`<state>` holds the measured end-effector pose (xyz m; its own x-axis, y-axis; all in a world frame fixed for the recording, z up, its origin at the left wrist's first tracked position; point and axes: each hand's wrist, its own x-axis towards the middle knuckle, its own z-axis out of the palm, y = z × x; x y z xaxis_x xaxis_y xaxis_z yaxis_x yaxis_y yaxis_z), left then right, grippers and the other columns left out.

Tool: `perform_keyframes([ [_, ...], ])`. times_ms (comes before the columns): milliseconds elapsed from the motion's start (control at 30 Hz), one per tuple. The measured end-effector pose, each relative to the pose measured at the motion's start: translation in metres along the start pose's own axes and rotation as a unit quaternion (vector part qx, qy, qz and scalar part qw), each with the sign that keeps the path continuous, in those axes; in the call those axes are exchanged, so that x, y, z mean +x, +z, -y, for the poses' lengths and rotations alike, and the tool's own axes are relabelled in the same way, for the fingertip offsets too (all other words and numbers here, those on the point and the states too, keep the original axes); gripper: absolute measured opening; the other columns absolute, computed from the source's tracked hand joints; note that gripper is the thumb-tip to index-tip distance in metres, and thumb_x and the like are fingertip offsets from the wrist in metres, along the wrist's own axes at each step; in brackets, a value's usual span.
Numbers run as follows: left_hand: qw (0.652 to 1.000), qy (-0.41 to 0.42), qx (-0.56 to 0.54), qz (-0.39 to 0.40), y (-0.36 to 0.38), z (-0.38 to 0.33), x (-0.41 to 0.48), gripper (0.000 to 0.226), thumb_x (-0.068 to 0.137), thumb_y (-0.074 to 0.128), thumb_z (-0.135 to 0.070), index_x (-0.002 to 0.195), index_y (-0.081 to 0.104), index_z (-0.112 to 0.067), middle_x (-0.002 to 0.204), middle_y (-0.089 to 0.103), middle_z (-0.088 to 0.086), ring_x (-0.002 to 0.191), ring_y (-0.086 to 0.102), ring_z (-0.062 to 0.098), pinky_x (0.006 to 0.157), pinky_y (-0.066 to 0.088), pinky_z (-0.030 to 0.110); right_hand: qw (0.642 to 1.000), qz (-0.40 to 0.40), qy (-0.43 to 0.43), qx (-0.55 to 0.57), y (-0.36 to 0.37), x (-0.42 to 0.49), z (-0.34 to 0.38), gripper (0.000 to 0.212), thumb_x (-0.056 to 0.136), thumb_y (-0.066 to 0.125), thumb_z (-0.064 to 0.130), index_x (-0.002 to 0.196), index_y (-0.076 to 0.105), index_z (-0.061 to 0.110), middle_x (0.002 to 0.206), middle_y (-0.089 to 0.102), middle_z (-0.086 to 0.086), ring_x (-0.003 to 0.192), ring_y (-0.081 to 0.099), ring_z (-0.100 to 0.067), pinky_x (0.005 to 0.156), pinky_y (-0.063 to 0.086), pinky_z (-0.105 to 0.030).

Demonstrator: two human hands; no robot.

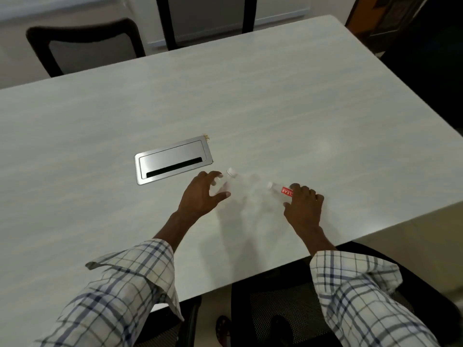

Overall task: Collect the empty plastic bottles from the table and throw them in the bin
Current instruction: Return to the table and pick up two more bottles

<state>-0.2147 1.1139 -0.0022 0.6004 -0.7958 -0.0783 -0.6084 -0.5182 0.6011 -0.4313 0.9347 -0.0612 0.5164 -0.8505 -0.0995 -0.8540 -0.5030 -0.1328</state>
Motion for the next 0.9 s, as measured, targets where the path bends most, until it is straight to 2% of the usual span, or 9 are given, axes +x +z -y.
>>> perform_keyframes([
  [67,1.0,0.008,-0.017,0.004,0.006,-0.02,0.004,0.053,0.077,0.073,-0.051,0.122,0.057,-0.028,0.1,0.06,-0.005,0.084,0.054,0.011,0.075,0.045,0.028,0.992,-0.012,0.049,0.112,-0.011,-0.005,-0.016,0.048,0.08,0.078,0.032,0.117,0.058,0.01,0.104,0.066,-0.013,0.099,0.063,-0.037,0.086,0.04,-0.043],
  [167,0.999,0.019,-0.039,0.008,0.013,-0.062,0.017,0.051,0.076,0.073,-0.053,0.117,0.058,-0.027,0.099,0.061,-0.005,0.081,0.057,0.012,0.074,0.049,0.029,0.961,-0.03,0.091,0.261,-0.04,-0.006,-0.045,0.047,0.083,0.076,0.038,0.118,0.057,0.012,0.106,0.068,-0.008,0.1,0.064,-0.033,0.088,0.044,-0.042],
  [300,0.996,0.052,-0.072,0.022,0.034,-0.143,0.041,0.047,0.076,0.074,-0.051,0.113,0.059,-0.025,0.099,0.062,-0.004,0.08,0.059,0.012,0.068,0.043,0.023,0.909,-0.089,0.153,0.377,-0.097,-0.009,-0.116,0.044,0.082,0.077,0.039,0.112,0.057,0.014,0.1,0.068,-0.003,0.093,0.067,-0.03,0.088,0.052,-0.047],
  [467,0.987,0.106,-0.102,0.062,0.083,-0.27,0.054,0.044,0.077,0.074,-0.05,0.11,0.059,-0.025,0.099,0.062,-0.004,0.078,0.058,0.01,0.069,0.043,0.024,0.874,-0.167,0.225,0.397,-0.164,-0.028,-0.243,0.043,0.081,0.079,0.037,0.111,0.058,0.013,0.099,0.068,-0.003,0.09,0.066,-0.027,0.084,0.053,-0.04],
  [600,0.977,0.161,-0.114,0.082,0.136,-0.371,0.06,0.042,0.078,0.073,-0.049,0.109,0.059,-0.024,0.098,0.063,-0.005,0.077,0.058,0.008,0.072,0.047,0.026,0.847,-0.199,0.275,0.409,-0.204,-0.041,-0.342,0.043,0.084,0.078,0.032,0.114,0.059,0.009,0.096,0.063,0.0,0.086,0.06,-0.021,0.077,0.042,-0.028],
  [767,0.966,0.209,-0.116,0.102,0.217,-0.49,0.068,0.042,0.079,0.071,-0.051,0.108,0.059,-0.024,0.099,0.063,-0.004,0.077,0.058,0.007,0.074,0.051,0.027,0.824,-0.227,0.3,0.424,-0.225,-0.042,-0.459,0.045,0.083,0.078,0.033,0.117,0.059,0.01,0.098,0.064,0.0,0.086,0.059,-0.019,0.077,0.045,-0.028],
  [900,0.955,0.244,-0.109,0.13,0.3,-0.596,0.08,0.046,0.078,0.069,-0.055,0.111,0.057,-0.026,0.102,0.062,-0.006,0.084,0.06,0.009,0.078,0.053,0.031,0.809,-0.237,0.319,0.432,-0.239,-0.032,-0.562,0.045,0.084,0.078,0.035,0.116,0.059,0.011,0.096,0.063,0.002,0.085,0.06,-0.018,0.075,0.043,-0.027],
])
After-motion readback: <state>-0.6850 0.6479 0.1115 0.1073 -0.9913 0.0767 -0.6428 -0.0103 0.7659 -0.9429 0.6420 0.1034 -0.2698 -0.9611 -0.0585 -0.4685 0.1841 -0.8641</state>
